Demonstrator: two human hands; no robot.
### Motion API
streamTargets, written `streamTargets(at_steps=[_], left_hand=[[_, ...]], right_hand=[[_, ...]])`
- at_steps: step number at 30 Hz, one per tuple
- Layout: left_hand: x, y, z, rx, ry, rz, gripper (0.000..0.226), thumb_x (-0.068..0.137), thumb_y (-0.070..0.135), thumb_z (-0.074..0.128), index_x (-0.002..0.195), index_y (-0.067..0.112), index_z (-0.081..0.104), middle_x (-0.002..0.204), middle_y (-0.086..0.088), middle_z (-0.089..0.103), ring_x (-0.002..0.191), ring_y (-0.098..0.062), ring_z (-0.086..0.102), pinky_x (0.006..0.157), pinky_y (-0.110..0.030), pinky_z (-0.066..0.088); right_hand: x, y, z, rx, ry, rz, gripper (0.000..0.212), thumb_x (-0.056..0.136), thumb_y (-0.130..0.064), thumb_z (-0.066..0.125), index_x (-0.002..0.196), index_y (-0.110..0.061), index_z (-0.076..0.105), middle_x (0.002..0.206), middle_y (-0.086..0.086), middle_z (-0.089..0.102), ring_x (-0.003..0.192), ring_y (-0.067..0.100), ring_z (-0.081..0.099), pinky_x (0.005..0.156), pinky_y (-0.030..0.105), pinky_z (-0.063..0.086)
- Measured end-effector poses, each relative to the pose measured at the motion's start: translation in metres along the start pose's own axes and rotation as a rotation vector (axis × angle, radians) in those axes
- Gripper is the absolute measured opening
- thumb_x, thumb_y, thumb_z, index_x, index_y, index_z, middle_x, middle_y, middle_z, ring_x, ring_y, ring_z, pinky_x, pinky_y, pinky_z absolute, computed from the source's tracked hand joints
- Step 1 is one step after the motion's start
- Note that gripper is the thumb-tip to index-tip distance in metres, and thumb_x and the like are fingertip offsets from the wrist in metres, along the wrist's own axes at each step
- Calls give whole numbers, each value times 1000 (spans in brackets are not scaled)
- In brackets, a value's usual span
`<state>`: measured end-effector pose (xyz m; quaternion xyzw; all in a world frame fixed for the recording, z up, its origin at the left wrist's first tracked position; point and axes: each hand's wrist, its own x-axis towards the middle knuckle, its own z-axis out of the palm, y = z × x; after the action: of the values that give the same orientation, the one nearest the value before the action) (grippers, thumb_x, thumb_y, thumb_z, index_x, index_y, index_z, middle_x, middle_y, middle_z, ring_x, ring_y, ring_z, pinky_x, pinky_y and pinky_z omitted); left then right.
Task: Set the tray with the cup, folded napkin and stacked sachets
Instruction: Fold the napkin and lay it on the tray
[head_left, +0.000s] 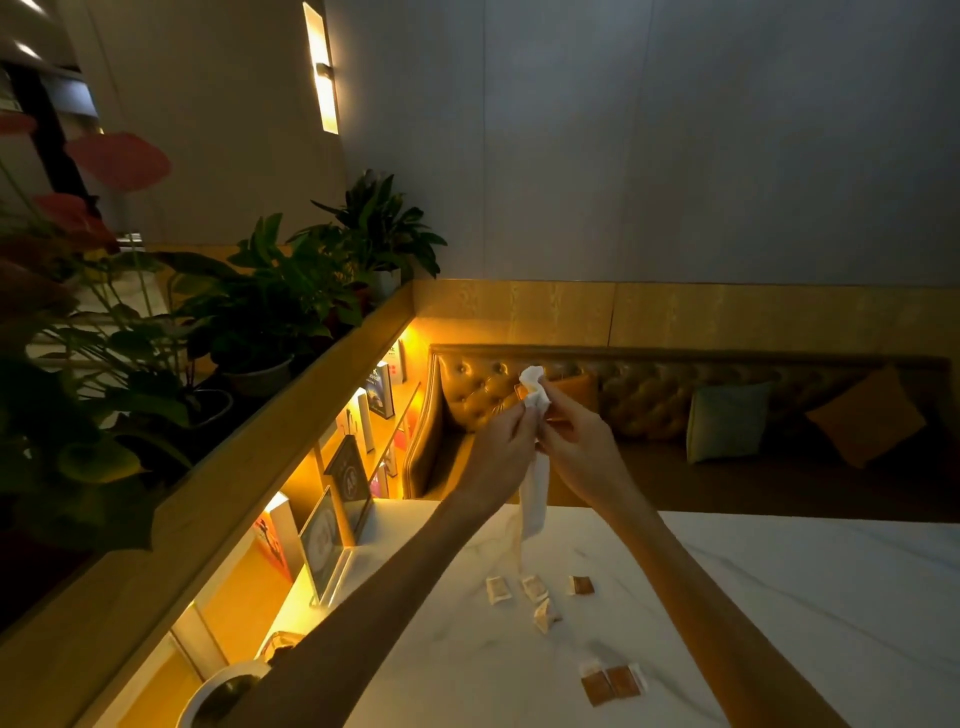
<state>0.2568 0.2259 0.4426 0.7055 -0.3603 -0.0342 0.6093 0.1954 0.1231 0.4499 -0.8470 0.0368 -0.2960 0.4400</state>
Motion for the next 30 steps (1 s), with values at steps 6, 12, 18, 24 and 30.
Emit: streamTargets(at_steps=[6, 12, 18, 24, 30], left_hand=[[0, -8, -20, -35, -171, -10, 31, 104, 33, 40, 115, 16, 64, 110, -14, 70, 103, -23, 69, 89, -46, 59], [-4, 3, -22, -65, -273, 19, 21, 101, 37, 47, 111, 35, 64, 107, 6, 72, 105, -14, 69, 86, -35, 60], [-3, 8, -25, -59, -297, 41, 27, 93, 54, 53, 104, 37, 71, 101, 5, 72, 97, -10, 71, 80, -29, 61], [-2, 13, -29, -86, -289, -2, 30, 94, 55, 41, 95, 48, 71, 92, 16, 73, 89, -5, 70, 70, -16, 56], [-7, -4, -18, 141, -431, -27, 50, 88, 30, 69, 133, 21, 50, 122, -1, 61, 110, -18, 62, 89, -35, 57]], right_hand=[[-7, -4, -15, -175, 26, -117, 39, 98, -16, 50, 137, -13, 50, 113, 15, 68, 99, 21, 68, 83, 37, 59], [-6, -1, -25, -404, 107, -208, 35, 91, -32, 60, 124, -22, 63, 115, 7, 67, 96, 18, 66, 80, 36, 59], [-1, 2, -31, -638, 173, -328, 32, 84, -46, 63, 105, -23, 69, 110, 4, 58, 103, 17, 52, 79, 30, 51], [10, -6, -50, -390, -145, -210, 23, 85, -45, 62, 102, -31, 58, 102, -8, 62, 93, 11, 62, 76, 24, 53], [28, -3, -79, -287, -62, -135, 18, 89, -38, 61, 99, -26, 54, 92, -11, 55, 80, 6, 59, 63, 18, 44]])
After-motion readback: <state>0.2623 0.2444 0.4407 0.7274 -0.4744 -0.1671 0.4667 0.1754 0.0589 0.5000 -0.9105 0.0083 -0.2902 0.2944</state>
